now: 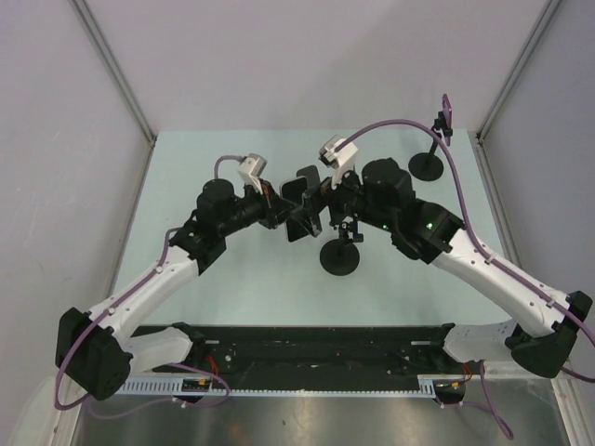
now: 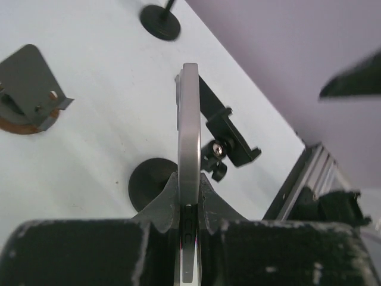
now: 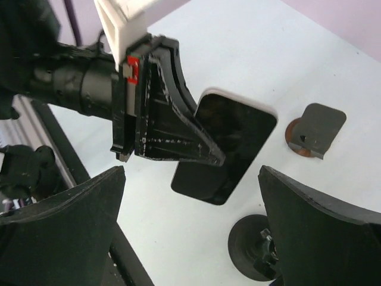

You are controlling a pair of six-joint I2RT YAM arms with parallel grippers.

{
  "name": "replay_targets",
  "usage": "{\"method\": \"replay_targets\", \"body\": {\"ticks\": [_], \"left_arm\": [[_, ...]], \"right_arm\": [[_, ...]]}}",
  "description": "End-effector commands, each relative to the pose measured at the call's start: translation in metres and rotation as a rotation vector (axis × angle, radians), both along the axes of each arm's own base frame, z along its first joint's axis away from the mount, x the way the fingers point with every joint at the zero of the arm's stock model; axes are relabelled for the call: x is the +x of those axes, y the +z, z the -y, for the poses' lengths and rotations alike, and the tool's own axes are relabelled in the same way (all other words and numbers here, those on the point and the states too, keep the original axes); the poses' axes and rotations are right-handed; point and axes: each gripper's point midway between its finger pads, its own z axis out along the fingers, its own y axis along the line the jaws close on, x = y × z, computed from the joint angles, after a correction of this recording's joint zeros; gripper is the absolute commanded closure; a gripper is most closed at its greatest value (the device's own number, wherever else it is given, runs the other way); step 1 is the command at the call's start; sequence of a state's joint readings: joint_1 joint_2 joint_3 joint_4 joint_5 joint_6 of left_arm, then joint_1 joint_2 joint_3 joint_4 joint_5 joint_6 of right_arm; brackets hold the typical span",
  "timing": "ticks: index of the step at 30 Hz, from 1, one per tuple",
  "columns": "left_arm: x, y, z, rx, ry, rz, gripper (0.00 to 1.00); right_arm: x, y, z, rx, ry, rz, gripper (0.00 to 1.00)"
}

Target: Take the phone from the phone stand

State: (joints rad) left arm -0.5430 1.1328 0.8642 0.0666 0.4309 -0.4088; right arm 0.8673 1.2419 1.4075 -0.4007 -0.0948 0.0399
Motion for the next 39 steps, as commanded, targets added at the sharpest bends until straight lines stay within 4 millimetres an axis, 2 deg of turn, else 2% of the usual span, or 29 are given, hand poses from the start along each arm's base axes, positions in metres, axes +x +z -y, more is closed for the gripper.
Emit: {"method": "replay_targets", "body": {"ticks": [1,7,13,26,32,35,39], "left_arm": [[0.022,0.057,-0.018,-0.229,0.237,-0.011,1.00],[0.022,0.071,-0.028,-0.341,0.311,-0.061,1.00],[0.015,0.086,-0.024,-0.406,0.284,-0.084,1.00],[0.003,0.095,-0.013,-0.430,0.215,-0.080,1.00],[-0.003,0.098,-0.008,-0.430,0.188,-0.076,0.99],[-0.004,0.100,-0.006,-0.431,0.180,-0.072,1.00],[-0.008,0.104,-0.003,-0.436,0.160,-0.070,1.00]], "right_arm": [[0.021,-0.006,-0.002,0.004,-0.203,0.007,0.00],[0.020,-0.025,-0.017,-0.038,-0.228,-0.007,0.00],[0.025,-0.043,-0.027,-0.074,-0.222,-0.027,0.00],[0.036,-0.049,-0.040,-0.067,-0.224,-0.012,0.02],[0.038,-0.049,-0.039,-0.073,-0.232,-0.002,0.10],[0.037,-0.048,-0.039,-0.074,-0.229,0.003,0.19],[0.037,-0.047,-0.037,-0.081,-0.228,0.008,0.41]]}}
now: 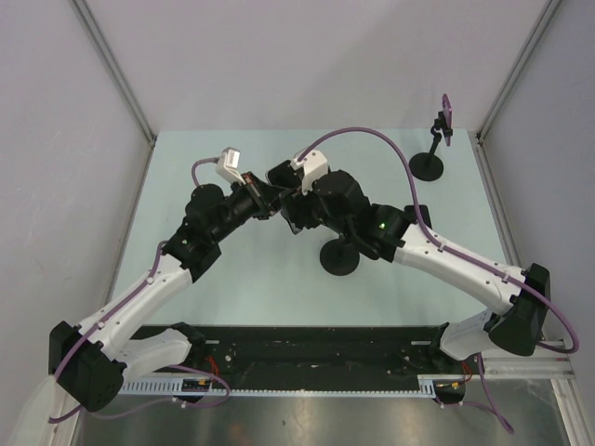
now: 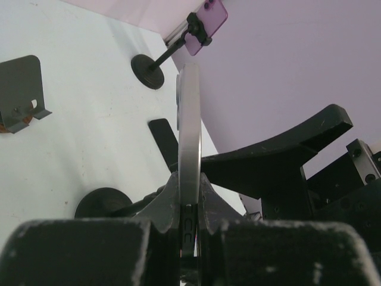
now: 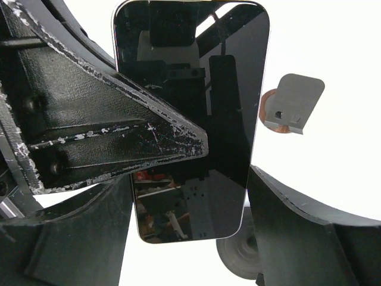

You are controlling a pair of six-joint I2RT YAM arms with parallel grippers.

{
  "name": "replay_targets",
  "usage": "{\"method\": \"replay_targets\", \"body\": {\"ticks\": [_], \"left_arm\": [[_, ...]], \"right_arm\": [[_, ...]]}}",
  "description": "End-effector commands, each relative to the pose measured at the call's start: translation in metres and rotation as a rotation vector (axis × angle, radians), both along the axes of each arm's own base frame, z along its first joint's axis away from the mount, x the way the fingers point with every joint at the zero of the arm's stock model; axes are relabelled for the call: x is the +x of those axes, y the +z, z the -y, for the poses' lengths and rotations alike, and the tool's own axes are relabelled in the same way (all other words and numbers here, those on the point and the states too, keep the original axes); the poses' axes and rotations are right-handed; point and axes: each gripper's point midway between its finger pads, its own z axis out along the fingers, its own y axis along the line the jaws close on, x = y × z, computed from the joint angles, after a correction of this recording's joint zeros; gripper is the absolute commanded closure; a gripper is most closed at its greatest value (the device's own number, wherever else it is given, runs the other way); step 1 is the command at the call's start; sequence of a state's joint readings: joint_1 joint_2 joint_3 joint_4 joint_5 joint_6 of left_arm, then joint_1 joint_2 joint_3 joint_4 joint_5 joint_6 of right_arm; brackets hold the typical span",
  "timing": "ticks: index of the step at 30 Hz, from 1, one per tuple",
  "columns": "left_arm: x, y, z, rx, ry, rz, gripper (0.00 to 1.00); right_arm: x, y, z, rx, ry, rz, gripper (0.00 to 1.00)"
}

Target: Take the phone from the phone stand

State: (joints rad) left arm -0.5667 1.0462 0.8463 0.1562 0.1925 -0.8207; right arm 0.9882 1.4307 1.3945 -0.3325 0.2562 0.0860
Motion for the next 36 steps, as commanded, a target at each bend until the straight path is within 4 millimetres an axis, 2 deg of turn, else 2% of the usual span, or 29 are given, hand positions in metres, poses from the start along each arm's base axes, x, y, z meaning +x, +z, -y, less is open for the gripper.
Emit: {"method": "replay_targets", "body": {"ticks": [1,2,4,8,9,13,16,19,20,22,23,25,26,28,29,32,35,36], "left_arm": [[-0.019,0.054,0.010,-0.108,-0.073,0.124,1.00],[-0.021,0.055,0.011,-0.109,-0.079,0.126,1.00],[-0.022,0.057,0.011,-0.112,-0.082,0.133,1.00],[-0.024,0.061,0.010,-0.116,-0.086,0.143,0.99],[-0.023,0.061,0.010,-0.114,-0.084,0.145,1.00],[-0.024,0.060,0.010,-0.113,-0.084,0.145,1.00],[-0.025,0.059,0.010,-0.113,-0.087,0.145,1.00],[-0.025,0.060,0.010,-0.114,-0.085,0.146,1.00],[-0.024,0.058,0.011,-0.110,-0.085,0.145,1.00],[-0.024,0.057,0.010,-0.105,-0.083,0.149,1.00],[-0.024,0.058,0.010,-0.102,-0.081,0.155,0.99],[-0.023,0.059,0.007,-0.087,-0.066,0.177,0.87],[-0.023,0.060,0.005,-0.082,-0.058,0.189,0.72],[-0.022,0.065,0.000,-0.059,-0.038,0.232,0.57],[-0.021,0.068,-0.003,-0.054,-0.022,0.247,0.43],[-0.021,0.074,-0.011,-0.022,0.012,0.294,0.24],[-0.018,0.075,-0.021,0.033,0.056,0.334,0.11],[-0.016,0.073,-0.026,0.069,0.083,0.348,0.09]], "right_arm": [[0.002,0.018,-0.004,0.050,0.001,0.044,0.44],[0.003,0.017,-0.003,0.047,-0.004,0.041,0.45],[0.004,0.016,-0.001,0.041,-0.011,0.039,0.41],[0.007,0.013,0.003,0.029,-0.033,0.034,0.22],[0.008,0.013,0.005,0.027,-0.042,0.035,0.20],[0.010,0.014,0.008,0.028,-0.053,0.035,0.14],[0.010,0.013,0.007,0.028,-0.051,0.032,0.15],[0.009,0.012,0.006,0.028,-0.042,0.030,0.28],[0.008,0.014,0.006,0.032,-0.039,0.031,0.39],[0.007,0.018,0.007,0.039,-0.037,0.037,0.56],[0.006,0.019,0.008,0.040,-0.037,0.037,0.73],[0.007,0.027,0.015,0.055,-0.047,0.046,0.82],[0.007,0.029,0.018,0.058,-0.051,0.048,0.90],[0.010,0.035,0.031,0.063,-0.076,0.053,0.96],[0.012,0.037,0.036,0.065,-0.089,0.054,1.00],[0.020,0.042,0.061,0.060,-0.143,0.049,1.00],[0.031,0.041,0.091,0.041,-0.221,0.037,1.00],[0.035,0.035,0.102,0.016,-0.250,0.021,1.00]]}}
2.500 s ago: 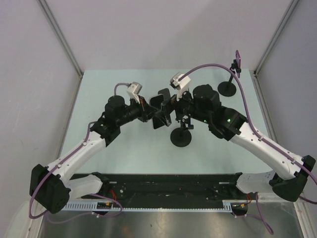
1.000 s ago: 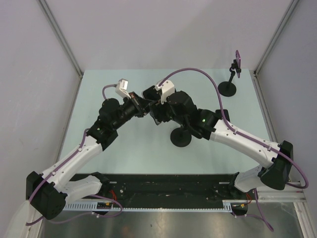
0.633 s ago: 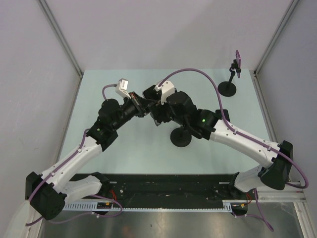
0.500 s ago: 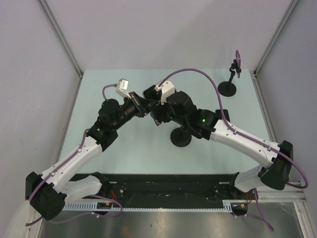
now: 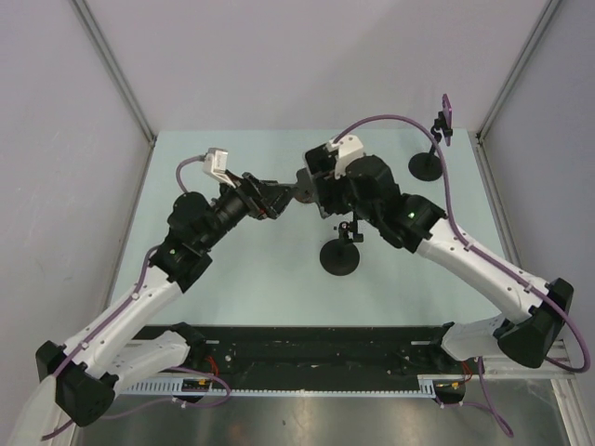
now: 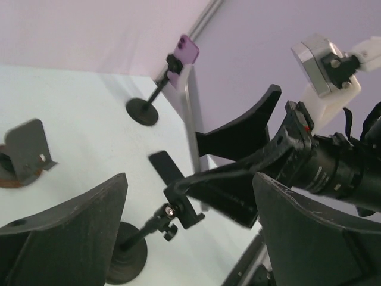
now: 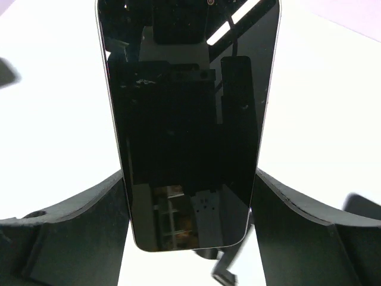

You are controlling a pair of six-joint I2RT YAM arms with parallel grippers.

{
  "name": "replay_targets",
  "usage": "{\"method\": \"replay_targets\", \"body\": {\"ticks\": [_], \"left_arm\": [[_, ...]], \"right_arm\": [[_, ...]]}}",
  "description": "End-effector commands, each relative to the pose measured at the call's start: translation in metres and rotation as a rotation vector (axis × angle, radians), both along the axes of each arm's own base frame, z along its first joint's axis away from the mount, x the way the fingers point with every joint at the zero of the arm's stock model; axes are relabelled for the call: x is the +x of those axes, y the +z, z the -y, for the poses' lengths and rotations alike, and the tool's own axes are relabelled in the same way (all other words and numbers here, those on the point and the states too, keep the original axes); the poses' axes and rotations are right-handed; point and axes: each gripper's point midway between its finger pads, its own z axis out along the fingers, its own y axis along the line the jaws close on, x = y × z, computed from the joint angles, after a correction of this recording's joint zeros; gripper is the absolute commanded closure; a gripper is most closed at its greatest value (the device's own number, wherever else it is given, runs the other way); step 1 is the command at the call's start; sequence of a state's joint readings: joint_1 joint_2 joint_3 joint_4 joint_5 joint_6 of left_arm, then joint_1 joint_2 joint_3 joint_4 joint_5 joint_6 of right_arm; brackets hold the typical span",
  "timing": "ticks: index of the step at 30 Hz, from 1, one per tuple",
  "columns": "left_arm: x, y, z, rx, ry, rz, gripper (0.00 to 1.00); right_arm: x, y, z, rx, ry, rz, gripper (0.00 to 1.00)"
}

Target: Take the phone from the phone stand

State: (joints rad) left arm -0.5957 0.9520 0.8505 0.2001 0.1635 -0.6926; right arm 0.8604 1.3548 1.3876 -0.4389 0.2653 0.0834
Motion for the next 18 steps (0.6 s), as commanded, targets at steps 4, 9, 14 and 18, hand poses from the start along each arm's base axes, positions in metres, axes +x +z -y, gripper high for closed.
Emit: {"method": "replay_targets", "body": {"ticks": [4,9,14,18], "left_arm": [[0.005,0.026,-0.036,0.121,0.169,0.172,0.02],[0.007,0.012,-0.060,0.218,0.266,0.196,0.00],[0.008,-0.012,-0.070,0.291,0.300,0.194,0.00],[0.012,-0.036,-0.075,0.358,0.315,0.183,0.00]], "right_arm": [[0.030,0.008,0.095,-0.007,-0.281,-0.036,1.00],[0.046,-0.033,0.164,-0.027,-0.475,-0.167,1.00],[0.046,-0.098,0.196,-0.013,-0.537,-0.326,1.00],[0.046,-0.146,0.199,-0.029,-0.523,-0.415,1.00]]}}
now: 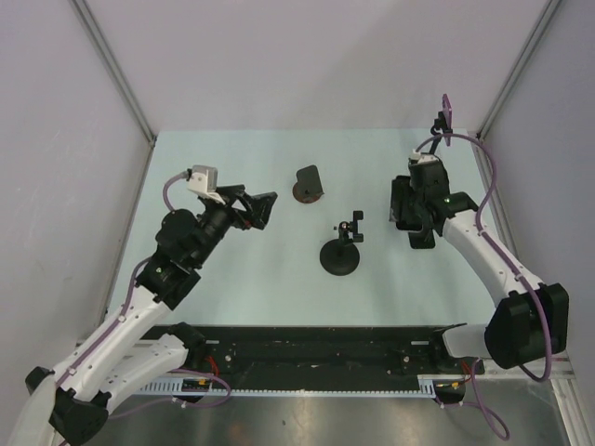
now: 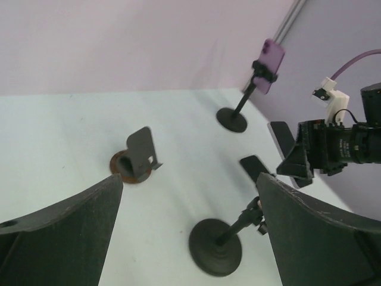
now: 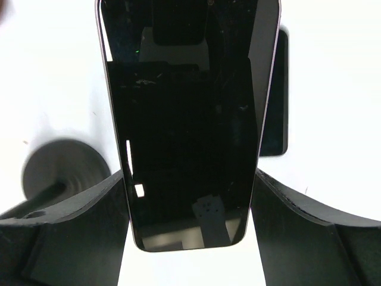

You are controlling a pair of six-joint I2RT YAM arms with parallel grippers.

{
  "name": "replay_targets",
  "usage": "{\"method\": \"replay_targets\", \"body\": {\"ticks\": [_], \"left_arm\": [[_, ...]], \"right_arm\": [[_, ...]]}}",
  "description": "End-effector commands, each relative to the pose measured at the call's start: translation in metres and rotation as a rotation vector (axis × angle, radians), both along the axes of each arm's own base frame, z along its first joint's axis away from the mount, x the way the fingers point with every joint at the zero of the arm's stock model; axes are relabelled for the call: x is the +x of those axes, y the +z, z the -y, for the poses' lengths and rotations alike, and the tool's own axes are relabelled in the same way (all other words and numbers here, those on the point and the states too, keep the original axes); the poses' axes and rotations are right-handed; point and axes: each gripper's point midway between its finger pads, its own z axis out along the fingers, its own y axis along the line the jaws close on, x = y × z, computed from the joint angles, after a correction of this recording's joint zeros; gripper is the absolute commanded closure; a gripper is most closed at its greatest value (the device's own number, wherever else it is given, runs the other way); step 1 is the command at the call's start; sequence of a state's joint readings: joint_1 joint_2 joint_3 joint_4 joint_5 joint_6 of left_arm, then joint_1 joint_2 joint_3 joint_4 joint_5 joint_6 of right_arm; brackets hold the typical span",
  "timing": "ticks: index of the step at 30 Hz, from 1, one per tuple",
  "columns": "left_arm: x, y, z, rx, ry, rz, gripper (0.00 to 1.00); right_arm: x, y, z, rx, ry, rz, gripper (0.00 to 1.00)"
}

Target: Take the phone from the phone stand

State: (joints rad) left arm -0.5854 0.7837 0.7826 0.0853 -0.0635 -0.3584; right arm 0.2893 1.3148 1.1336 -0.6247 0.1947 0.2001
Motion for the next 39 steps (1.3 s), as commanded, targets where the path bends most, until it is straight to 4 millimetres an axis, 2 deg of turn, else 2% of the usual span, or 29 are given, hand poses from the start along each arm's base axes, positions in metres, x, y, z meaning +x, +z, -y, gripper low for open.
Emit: {"method": "replay_targets", "body": {"ticks": [1,3,9,12,19,25,33,36,39], "left_arm": [[0.008,-0.033,-0.014,0.116,0.065,-0.014,0.00],[0.010,-0.045,-0.017,0.155,0.081,-0.022,0.00],[0.017,-0.108,-0.020,0.281,0.093,-0.110,0.00],[0.019,-0.123,-0.019,0.306,0.089,-0.127,0.00],[0.021,-0.120,-0.019,0.325,0.091,-0.101,0.00],[0.022,-0.119,-0.019,0.320,0.090,-0.095,0.00],[0.021,-0.119,-0.018,0.314,0.086,-0.096,0.00],[0.021,-0.119,-0.017,0.311,0.086,-0.097,0.00],[0.021,-0.119,-0.017,0.311,0.086,-0.097,0.00]], "right_arm": [[0.007,-0.030,-0.016,0.075,0.051,-0.034,1.00],[0.008,-0.045,-0.020,0.084,0.067,-0.053,1.00],[0.013,-0.102,-0.024,0.062,0.072,-0.164,0.98],[0.013,-0.121,-0.025,0.038,0.070,-0.205,0.96],[0.009,-0.148,-0.013,-0.050,0.045,-0.266,0.79],[0.011,-0.158,-0.010,-0.086,0.034,-0.273,0.65],[0.017,-0.164,0.001,-0.150,0.000,-0.259,0.55],[0.018,-0.165,0.005,-0.168,-0.012,-0.255,0.54],[0.019,-0.166,0.008,-0.184,-0.011,-0.256,0.48]]}}
